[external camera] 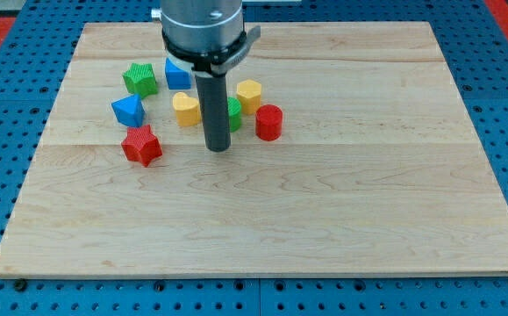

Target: Place the green circle at the left side of the yellow hexagon

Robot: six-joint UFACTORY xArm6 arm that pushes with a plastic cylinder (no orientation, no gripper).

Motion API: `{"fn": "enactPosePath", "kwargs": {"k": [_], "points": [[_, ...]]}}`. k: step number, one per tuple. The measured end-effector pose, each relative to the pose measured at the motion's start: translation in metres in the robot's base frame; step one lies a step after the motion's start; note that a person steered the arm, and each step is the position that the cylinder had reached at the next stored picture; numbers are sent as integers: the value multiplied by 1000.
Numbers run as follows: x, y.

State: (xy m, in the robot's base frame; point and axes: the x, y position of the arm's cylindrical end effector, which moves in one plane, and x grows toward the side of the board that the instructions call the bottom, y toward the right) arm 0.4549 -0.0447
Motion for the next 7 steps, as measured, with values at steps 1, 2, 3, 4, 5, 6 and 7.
{"fn": "enactPosePath", "kwargs": {"k": [1,2,3,4,5,6,7], "points": [[-2,36],[-23,61],[-50,52],[-53,28],[-36,27],[-44,26],[-44,26]]}}
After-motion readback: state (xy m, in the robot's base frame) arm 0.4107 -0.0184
